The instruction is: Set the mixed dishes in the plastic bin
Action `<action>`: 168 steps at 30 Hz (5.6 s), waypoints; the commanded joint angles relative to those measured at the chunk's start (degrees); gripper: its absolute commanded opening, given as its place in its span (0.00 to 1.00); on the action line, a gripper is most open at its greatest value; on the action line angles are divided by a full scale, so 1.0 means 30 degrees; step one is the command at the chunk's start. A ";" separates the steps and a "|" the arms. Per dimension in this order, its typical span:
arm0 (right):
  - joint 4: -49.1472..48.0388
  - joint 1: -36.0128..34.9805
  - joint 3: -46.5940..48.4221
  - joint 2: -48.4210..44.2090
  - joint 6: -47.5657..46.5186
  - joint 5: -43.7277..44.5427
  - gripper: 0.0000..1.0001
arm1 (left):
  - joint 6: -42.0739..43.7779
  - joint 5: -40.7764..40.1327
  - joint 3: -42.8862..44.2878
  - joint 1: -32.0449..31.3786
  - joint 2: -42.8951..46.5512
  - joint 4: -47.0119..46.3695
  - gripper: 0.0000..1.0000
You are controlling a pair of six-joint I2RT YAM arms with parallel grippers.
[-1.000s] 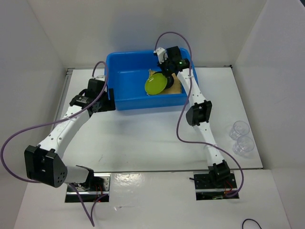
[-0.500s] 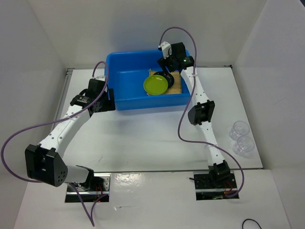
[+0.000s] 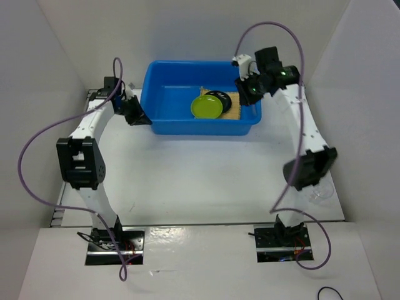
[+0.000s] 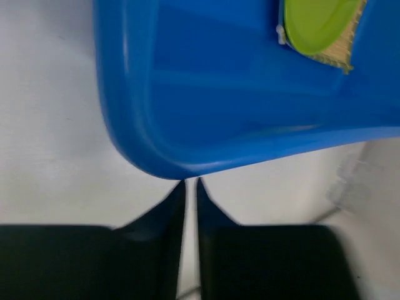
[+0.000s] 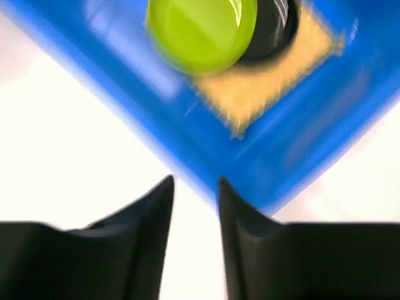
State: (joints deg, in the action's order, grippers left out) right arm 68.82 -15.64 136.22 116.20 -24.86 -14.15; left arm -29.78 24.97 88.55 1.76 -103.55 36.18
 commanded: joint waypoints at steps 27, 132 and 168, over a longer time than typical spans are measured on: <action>-1.1220 0.4451 -2.6511 -2.2209 0.4772 0.7618 0.23 | -0.1353 -0.9694 2.7887 -0.7266 -1.8397 0.8190 0.00; -0.2111 -0.8264 1.4446 1.3360 -0.3080 0.4835 0.60 | 0.1401 -1.4974 -0.2298 0.0175 0.7621 0.2792 0.98; -0.2079 1.5550 -1.9626 -1.3802 -0.2933 0.3575 0.98 | -0.5393 -0.8677 -0.5206 -0.1319 1.0321 0.4108 0.74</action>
State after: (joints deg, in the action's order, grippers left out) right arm 67.42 28.03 77.95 80.25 -31.14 -0.21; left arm -38.35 -3.95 71.22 -1.72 -66.72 45.06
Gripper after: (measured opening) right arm 0.976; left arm 0.739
